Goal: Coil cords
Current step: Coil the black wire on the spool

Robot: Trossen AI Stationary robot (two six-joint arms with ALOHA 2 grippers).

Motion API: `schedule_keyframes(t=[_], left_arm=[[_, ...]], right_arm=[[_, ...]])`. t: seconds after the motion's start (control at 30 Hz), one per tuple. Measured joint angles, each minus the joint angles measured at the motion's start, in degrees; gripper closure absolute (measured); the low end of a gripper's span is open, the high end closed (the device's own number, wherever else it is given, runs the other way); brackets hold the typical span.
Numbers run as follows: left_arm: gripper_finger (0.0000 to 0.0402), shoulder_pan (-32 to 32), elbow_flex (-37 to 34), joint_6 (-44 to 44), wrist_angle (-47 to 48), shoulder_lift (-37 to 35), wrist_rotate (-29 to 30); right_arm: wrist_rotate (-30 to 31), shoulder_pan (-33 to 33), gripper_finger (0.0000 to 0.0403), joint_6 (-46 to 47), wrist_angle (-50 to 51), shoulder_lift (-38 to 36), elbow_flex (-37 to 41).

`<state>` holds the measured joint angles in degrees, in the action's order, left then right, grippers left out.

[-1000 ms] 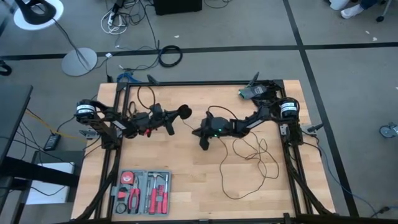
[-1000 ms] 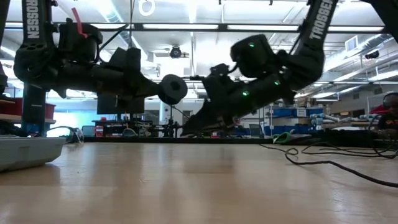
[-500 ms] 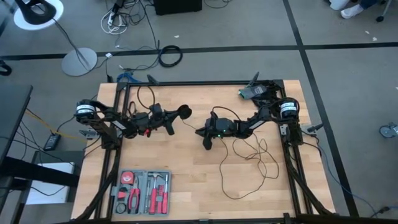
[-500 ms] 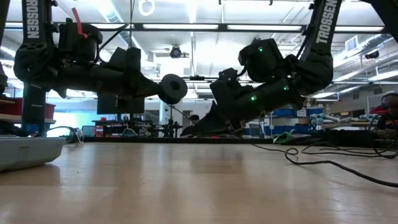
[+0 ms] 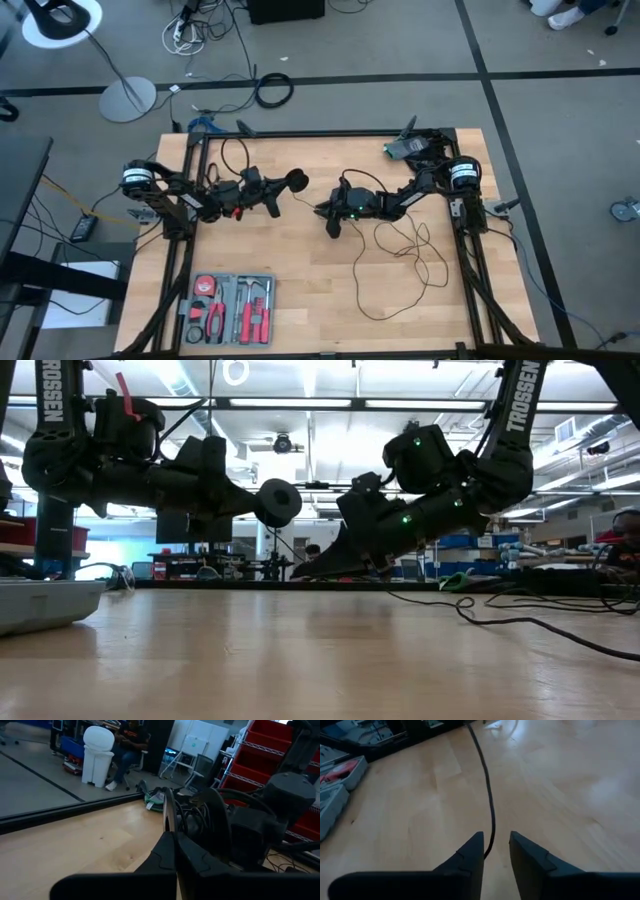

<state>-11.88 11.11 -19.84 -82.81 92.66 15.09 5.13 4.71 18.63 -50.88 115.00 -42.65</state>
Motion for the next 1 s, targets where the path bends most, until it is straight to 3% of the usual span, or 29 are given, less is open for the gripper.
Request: schedule_keyframes(t=[0.23, 0.4, 0.57, 0.8, 1.0], left_arm=[[0.0401, -0.02, 0.00, 0.00, 0.00, 0.00, -0.09], [0.0401, -0.02, 0.00, 0.00, -0.01, 0.00, -0.18], [0.0401, -0.02, 0.00, 0.00, -0.01, 0.00, -0.40], [0.0401, -0.02, 0.00, -0.03, 0.03, 0.00, -2.07], [0.0401, -0.02, 0.00, 0.18, 0.05, 0.00, -2.78]], right_arm=[[-0.30, -0.63, 0.0315, 1.44, 4.37, 0.00, 0.00], [1.12, -1.30, 0.0387, 3.64, 8.62, -0.15, -0.09], [1.79, -1.14, 0.0399, 4.10, 10.71, -1.53, -0.02], [7.34, 0.83, 0.0401, -0.07, 24.48, -11.45, 0.02], [8.70, 1.56, 0.0402, -4.99, 25.87, -18.75, 0.02]])
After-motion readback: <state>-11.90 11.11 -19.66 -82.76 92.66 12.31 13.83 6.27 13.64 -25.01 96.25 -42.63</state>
